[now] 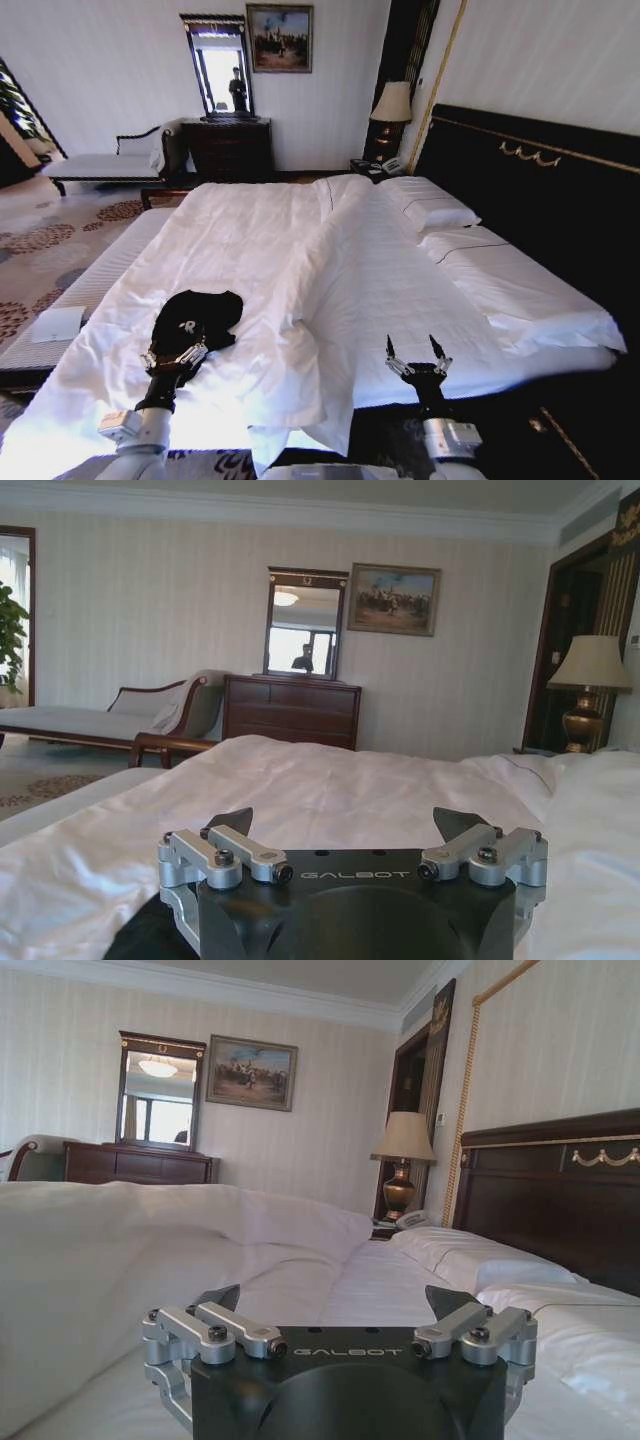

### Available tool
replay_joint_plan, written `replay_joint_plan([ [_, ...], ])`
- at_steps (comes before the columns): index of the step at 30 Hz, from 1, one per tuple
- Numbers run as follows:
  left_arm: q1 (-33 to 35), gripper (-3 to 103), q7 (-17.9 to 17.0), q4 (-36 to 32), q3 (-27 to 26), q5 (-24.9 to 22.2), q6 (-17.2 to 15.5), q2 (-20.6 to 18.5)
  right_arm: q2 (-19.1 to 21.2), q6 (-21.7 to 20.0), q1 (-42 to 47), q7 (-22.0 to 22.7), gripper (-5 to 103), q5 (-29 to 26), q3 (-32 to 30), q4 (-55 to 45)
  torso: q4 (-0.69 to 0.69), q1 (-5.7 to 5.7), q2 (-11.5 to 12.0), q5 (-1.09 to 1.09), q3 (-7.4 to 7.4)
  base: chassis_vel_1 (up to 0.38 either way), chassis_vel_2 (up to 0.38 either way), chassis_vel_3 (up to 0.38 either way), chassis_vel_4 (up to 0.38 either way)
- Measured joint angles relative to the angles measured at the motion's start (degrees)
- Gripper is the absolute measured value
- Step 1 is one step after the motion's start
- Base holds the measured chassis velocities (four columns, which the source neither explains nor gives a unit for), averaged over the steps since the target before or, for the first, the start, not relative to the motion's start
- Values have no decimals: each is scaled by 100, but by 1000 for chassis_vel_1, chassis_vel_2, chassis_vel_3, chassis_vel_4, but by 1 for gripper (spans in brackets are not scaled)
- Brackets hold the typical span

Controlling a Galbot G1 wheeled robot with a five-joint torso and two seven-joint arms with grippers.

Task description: Fold the clothes on the bed.

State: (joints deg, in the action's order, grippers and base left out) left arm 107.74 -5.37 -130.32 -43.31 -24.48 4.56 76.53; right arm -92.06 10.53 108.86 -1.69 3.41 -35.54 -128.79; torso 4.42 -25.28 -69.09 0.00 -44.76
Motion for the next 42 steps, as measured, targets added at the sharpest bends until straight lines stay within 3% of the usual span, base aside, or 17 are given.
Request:
replay_joint_plan([
  [21,-37,100,-1,11,7,-74,-27,16,-7,124,583,-78,100,619,1198,-260,0,1,-1,-1,0,75,115,-73,-116],
  [34,-22,100,1,21,-1,-74,-25,37,-8,5,726,-153,100,346,1595,-294,0,1,-1,-1,0,35,87,-33,-81],
  [42,-13,100,8,27,-7,-80,-14,49,-8,-157,731,-136,103,614,1651,-143,0,1,0,1,0,0,6,0,-5],
])
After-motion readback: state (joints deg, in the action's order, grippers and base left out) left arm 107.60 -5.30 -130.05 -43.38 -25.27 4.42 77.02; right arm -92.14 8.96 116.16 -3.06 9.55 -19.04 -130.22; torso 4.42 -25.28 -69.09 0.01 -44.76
